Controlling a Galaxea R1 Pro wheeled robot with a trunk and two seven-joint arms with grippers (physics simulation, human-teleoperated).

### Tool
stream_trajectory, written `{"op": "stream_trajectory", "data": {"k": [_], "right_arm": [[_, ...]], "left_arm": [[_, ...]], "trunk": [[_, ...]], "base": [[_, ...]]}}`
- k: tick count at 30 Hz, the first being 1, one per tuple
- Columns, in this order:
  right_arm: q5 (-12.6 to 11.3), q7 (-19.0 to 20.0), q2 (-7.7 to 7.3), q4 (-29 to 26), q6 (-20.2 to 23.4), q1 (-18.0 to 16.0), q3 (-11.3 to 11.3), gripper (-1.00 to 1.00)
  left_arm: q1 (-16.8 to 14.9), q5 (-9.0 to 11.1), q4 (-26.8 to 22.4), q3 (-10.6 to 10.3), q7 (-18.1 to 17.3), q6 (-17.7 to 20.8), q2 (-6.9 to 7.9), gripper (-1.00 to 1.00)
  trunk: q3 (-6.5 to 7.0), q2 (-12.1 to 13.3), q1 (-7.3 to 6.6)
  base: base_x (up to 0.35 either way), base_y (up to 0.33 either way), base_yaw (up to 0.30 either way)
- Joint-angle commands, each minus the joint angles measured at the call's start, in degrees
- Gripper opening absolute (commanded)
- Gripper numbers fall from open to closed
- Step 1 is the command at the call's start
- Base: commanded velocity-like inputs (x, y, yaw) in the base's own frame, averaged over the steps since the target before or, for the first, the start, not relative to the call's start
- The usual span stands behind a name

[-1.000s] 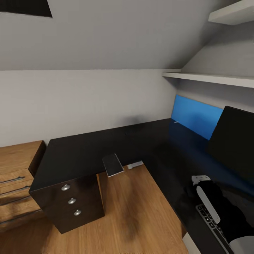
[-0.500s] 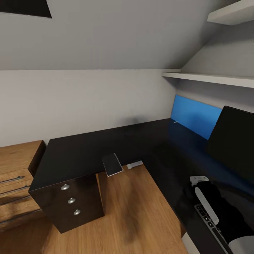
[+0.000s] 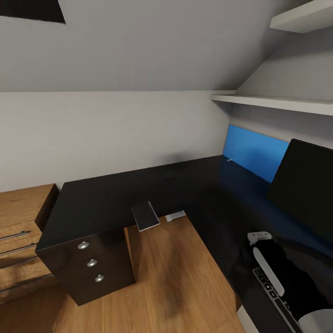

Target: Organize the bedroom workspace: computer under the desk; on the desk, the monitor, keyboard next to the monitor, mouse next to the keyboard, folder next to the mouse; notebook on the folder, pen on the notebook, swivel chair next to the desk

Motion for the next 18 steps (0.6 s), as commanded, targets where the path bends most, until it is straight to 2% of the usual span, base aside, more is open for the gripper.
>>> {"op": "stream_trajectory", "data": {"k": [1,18], "right_arm": [[-0.4,-0.6,-0.09,0.2,-0.5,0.0,0.5,-1.00],[0.0,-0.5,-0.12,1.3,-1.9,0.0,1.1,-1.00]], "left_arm": [[0.0,0.5,-0.1,0.0,-0.1,-0.1,-0.03,1.00],[0.0,0.5,-0.1,0.1,-0.1,-0.1,0.06,1.00]], "trunk": [[-0.05,0.0,0.00],[-0.05,0.0,0.00]], "base": [[0.000,0.000,0.000],[0.000,0.000,0.000]]}}
